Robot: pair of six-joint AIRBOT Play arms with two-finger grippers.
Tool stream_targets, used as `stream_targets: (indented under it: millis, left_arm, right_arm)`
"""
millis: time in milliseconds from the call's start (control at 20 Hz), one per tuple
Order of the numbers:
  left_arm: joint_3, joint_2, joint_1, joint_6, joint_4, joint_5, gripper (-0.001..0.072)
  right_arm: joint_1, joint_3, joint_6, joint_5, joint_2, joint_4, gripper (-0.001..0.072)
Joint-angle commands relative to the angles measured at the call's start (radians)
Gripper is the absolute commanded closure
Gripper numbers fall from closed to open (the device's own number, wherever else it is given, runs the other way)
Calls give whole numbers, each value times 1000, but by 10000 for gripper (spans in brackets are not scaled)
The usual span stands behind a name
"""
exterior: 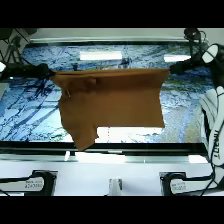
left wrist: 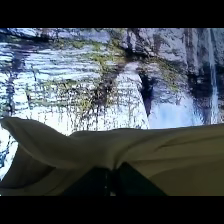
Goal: Fold the shirts.
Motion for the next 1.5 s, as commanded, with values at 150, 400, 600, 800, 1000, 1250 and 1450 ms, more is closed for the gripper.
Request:
stream_targets:
  millis: [150, 400, 600, 800, 1000, 1250, 1450]
  left_arm:
    - [-14, -186, -100, 6, -55, 95, 666]
    - [22, -189, -44, -98, 77, -269, 198]
    - [-102, -115, 70, -146, 238, -536, 157]
    - [-396, -40, 84, -119, 203, -414, 178]
    - [-476, -47, 71, -84, 57, -294, 199]
    - [-476, -89, 25, -92, 47, -264, 208]
    - [-469, -99, 20, -99, 47, -224, 618]
  right_arm:
    - [0, -2, 83, -52, -157, 134, 684]
    - [-49, 25, -93, 197, -132, 145, 215]
    - [-194, 18, -159, 513, -120, 170, 217]
    - [-241, -14, -178, 636, -120, 167, 215]
    - [-240, -14, -177, 640, -120, 168, 215]
    - [-240, -44, -176, 634, -121, 107, 214]
    - [-240, -172, -169, 611, -121, 99, 146]
